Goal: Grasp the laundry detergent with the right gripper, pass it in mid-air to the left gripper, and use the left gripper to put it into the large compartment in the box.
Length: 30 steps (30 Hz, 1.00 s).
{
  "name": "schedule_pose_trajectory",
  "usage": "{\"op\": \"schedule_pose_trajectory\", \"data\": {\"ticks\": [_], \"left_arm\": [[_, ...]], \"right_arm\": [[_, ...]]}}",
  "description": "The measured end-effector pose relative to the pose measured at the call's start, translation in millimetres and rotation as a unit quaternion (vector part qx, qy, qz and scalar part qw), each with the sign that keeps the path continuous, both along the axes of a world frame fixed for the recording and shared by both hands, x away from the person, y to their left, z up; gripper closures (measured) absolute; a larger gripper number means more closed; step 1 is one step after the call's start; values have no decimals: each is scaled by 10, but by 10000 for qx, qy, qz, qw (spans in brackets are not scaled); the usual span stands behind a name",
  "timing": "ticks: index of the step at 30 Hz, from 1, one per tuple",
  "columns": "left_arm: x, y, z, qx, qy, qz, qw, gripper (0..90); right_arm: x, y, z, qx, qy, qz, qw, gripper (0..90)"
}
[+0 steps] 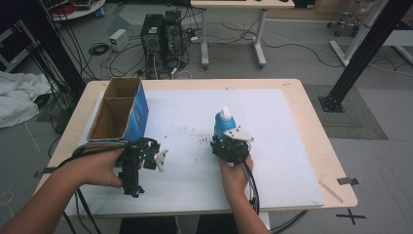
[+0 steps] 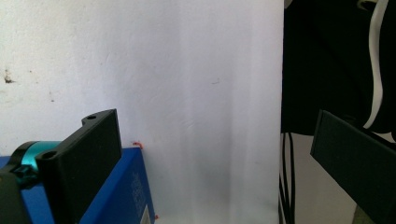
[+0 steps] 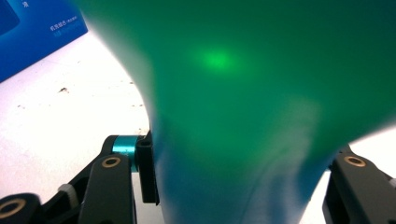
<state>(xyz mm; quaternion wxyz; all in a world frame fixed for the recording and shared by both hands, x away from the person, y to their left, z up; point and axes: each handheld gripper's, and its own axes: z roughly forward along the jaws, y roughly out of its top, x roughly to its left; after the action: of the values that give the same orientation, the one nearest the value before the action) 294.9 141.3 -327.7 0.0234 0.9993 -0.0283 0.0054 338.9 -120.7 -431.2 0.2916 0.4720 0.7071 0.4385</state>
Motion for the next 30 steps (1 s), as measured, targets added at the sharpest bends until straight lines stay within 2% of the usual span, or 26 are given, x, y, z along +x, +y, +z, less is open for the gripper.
{"op": "schedule_pose_trajectory", "data": {"ticks": [7,16,21,23,24,25,26,30], "left_arm": [[3,3,-3,1,-5,11,10000,19],[20,0,2,3,-18,22,10000,19],[34,-22,27,-2,-29,2,10000,19],[40,-42,42,-10,-40,-5,10000,19],[40,-42,42,-10,-40,-5,10000,19],[43,-50,45,-18,-59,-9,10000,19],[47,-59,51,-5,-54,-16,10000,19],[67,-98,77,-1,-72,-42,10000,19]], "right_arm": [[-15,-2,-8,-27,-97,36,9999,448],[-23,-10,-1,-8,-84,121,9999,452],[-46,-28,43,6,-145,236,9996,453],[-57,-63,85,51,-184,423,9989,453],[-57,-63,85,51,-184,423,9989,453],[-67,-83,115,42,-200,562,9982,453],[-67,-83,115,42,-200,562,9982,453],[-107,-134,186,119,-218,1009,9946,453]]}}
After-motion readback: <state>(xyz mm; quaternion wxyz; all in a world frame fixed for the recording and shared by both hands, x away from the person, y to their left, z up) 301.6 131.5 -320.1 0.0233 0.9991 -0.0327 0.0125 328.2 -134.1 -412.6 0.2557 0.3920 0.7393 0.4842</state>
